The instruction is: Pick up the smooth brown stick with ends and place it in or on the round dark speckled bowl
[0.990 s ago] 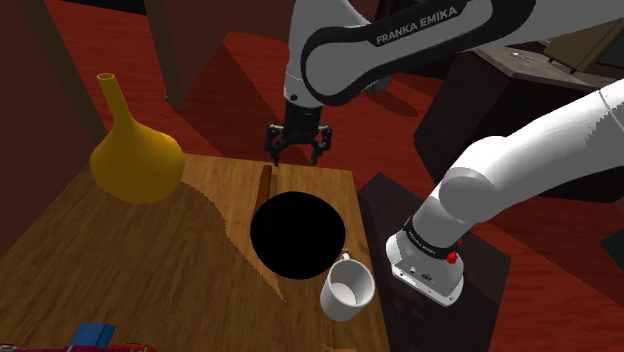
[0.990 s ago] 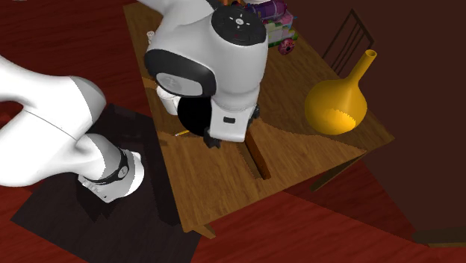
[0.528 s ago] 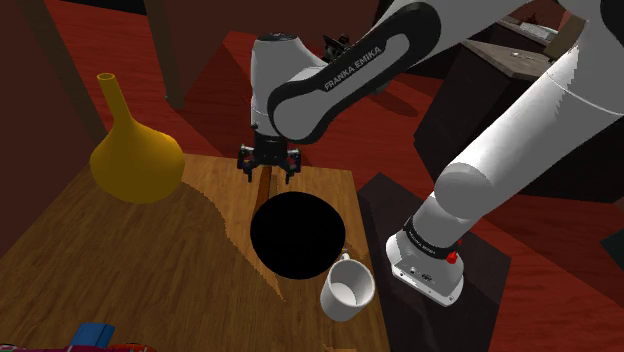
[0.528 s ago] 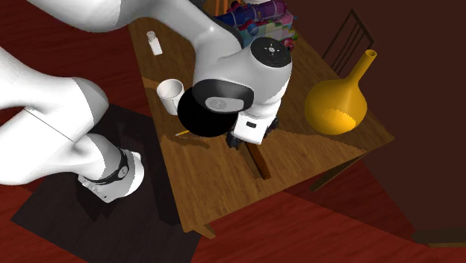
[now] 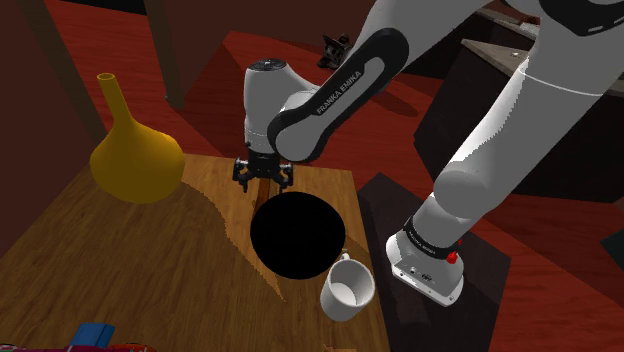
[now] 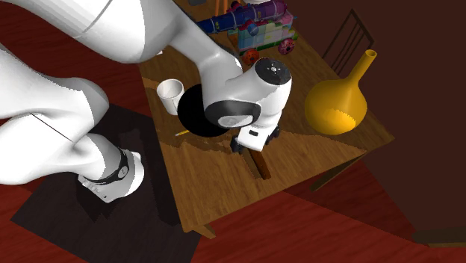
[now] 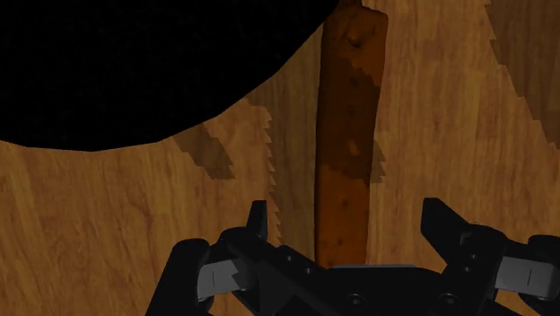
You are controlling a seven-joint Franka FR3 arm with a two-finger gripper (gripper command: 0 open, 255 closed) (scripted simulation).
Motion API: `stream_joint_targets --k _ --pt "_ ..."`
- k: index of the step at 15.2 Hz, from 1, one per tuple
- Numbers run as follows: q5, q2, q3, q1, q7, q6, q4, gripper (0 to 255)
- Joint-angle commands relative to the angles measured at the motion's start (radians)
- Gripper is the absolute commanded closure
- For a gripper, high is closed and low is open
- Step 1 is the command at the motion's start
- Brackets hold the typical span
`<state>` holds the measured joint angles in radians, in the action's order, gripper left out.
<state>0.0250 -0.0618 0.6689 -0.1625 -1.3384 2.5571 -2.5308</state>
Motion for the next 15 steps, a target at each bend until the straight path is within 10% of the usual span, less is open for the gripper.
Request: stream_joint_targets --k 1,8,9,15 --pt "0.037 -0.032 -0.007 0.003 -0.028 0.027 -0.002 0" --pt "0.037 -0.032 -0.007 0.004 -0.027 0.027 -0.002 0" --pt "0.037 -0.032 -0.007 0.004 -0.027 0.027 -0.002 255" --pt "0.037 -0.032 -0.008 0.004 -0.027 0.026 -0.001 255"
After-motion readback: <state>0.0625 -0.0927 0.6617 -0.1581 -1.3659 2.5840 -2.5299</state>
